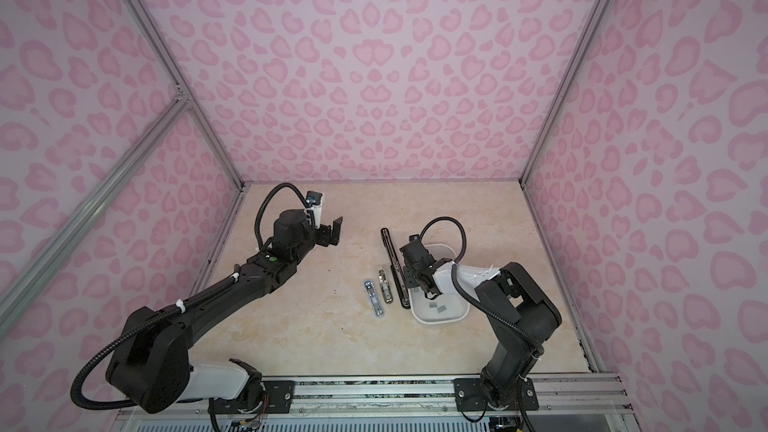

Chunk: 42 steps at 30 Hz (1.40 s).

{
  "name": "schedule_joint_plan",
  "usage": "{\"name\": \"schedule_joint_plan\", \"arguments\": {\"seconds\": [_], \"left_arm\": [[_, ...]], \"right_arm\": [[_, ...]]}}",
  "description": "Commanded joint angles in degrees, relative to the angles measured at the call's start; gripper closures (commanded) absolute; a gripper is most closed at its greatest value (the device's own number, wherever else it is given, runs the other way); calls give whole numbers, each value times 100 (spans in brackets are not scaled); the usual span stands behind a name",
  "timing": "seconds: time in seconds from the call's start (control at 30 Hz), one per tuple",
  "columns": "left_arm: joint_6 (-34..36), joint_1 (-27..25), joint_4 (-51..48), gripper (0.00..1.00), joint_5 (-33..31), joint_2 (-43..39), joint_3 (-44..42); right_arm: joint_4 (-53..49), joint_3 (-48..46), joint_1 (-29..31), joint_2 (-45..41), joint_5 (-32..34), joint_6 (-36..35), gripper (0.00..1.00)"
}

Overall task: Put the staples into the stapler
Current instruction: 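Lower the open right gripper onto a grey staple strip in the tray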

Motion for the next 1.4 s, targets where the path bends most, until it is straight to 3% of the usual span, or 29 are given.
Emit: {"name": "schedule_joint_plan", "arguments": {"seconds": [0.0, 0.33, 0.57, 0.8, 1.1, 1.37], "left_arm": [[33, 15, 276, 3, 70, -1, 93], [15, 24, 272, 3, 131, 14, 78], [6, 24, 259, 3, 158, 8, 87], [7, 18, 242, 3, 175, 8, 91], [7, 33, 224, 3, 191, -1, 99], [-1, 33, 199, 3, 212, 68, 142]], "right_arm": [[-276, -43, -14, 42, 371, 35, 68], [-287, -259, -124, -147, 595, 300, 66], [-262, -223, -132, -154, 597, 270, 55], [-252, 10, -137, 95, 529, 129, 58], [-189, 29, -165, 207, 384, 208, 73], [-264, -332, -172, -216, 382, 432, 67]]}}
